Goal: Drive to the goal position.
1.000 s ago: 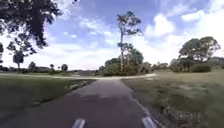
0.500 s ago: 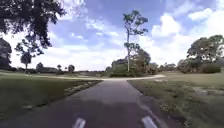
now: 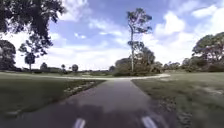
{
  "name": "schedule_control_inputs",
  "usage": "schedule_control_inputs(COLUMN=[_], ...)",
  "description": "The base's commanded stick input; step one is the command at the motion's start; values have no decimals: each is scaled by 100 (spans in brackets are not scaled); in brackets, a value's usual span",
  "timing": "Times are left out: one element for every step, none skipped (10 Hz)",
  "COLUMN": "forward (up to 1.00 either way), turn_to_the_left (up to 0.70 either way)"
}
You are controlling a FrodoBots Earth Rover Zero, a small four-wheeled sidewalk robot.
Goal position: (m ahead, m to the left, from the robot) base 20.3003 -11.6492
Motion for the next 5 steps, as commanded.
schedule_control_inputs(forward=[69, 69, 69, 69, 69], turn_to_the_left=[3, 3, 3, 3, 3])
